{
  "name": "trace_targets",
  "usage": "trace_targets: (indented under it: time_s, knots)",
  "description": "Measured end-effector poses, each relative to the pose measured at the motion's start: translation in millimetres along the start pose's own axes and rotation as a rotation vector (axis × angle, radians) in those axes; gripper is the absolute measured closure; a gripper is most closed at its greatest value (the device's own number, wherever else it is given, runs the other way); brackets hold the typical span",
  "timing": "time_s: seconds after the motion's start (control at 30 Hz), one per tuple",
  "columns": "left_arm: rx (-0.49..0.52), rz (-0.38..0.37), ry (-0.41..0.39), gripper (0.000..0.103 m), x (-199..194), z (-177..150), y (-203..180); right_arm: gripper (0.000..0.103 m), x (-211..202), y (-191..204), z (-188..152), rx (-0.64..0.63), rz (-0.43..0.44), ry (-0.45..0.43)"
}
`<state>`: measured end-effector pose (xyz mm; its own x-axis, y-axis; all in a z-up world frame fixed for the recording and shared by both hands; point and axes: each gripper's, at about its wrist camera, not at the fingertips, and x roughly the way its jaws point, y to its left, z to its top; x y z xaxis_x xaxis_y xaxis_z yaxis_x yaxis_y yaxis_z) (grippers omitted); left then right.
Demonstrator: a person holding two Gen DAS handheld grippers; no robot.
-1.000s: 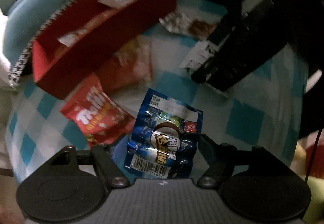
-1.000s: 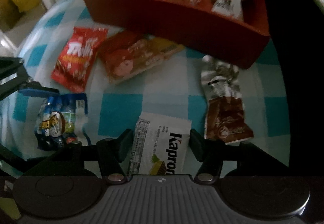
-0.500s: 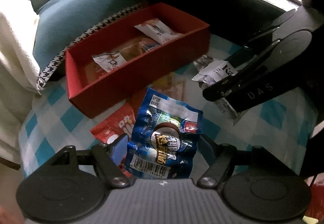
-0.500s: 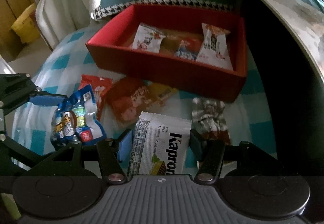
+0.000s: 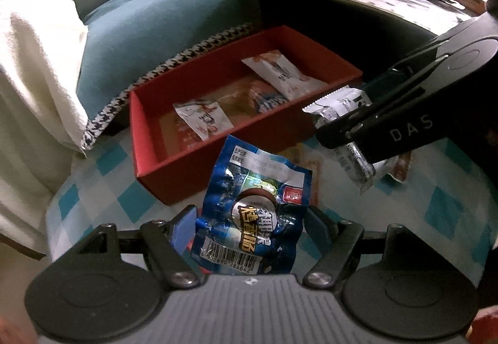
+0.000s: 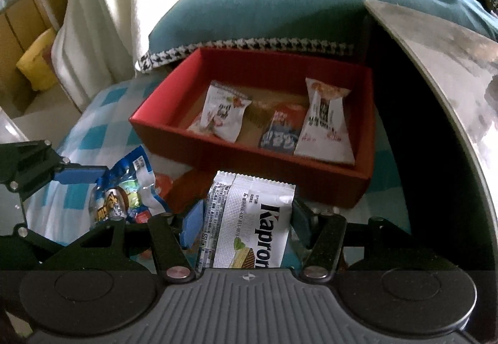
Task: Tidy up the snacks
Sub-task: 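Carry the blue bag and Kaprons wafer over the red box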
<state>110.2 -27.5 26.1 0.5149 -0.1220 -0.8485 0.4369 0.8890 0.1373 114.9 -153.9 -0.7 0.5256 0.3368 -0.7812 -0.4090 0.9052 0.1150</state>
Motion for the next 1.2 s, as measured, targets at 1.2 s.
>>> trace_targets:
  time_s: [1.2]
  knots:
    - [-0.091, 0.15, -0.04, 0.034, 72, 83, 45, 0.037, 67, -31, 92, 0.024, -0.087, -0.033]
